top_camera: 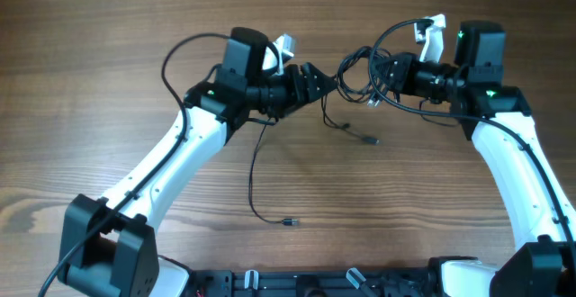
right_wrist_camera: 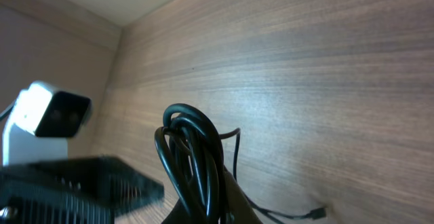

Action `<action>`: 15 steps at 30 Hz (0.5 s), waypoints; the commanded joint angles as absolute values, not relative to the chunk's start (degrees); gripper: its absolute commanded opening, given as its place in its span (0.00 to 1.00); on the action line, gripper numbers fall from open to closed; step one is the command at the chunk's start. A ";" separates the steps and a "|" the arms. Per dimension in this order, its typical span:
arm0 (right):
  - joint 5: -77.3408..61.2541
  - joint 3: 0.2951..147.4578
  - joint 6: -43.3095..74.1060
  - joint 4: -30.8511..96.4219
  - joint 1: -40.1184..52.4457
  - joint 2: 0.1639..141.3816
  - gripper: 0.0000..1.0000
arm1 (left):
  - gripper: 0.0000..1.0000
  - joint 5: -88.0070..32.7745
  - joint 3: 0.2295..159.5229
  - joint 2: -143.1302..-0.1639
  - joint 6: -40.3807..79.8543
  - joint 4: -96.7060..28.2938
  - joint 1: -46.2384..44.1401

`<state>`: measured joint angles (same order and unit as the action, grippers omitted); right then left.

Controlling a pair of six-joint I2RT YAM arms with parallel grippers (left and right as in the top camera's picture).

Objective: Untangle cables

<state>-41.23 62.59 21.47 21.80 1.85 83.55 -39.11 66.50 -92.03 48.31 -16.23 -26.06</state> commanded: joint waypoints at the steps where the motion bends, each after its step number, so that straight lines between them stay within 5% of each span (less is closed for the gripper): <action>1: -39.62 62.22 26.15 20.32 4.84 84.18 0.05 | 0.74 -34.35 66.76 -91.96 65.52 -16.05 -29.78; 4: -36.86 62.24 29.63 19.51 8.38 84.18 0.04 | 0.73 -26.83 66.76 -93.06 71.77 -15.59 -33.69; 8: -36.88 62.24 30.37 18.81 10.33 84.18 0.05 | 0.52 -21.21 66.76 -94.59 74.46 -16.51 -33.69; 15: -34.26 62.24 28.23 19.33 10.33 84.18 0.04 | 0.64 -21.58 66.76 -94.02 81.25 -16.05 -32.23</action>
<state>-35.07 62.37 28.84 19.20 9.72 83.70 -23.59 66.50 -93.91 76.14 -16.40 -33.58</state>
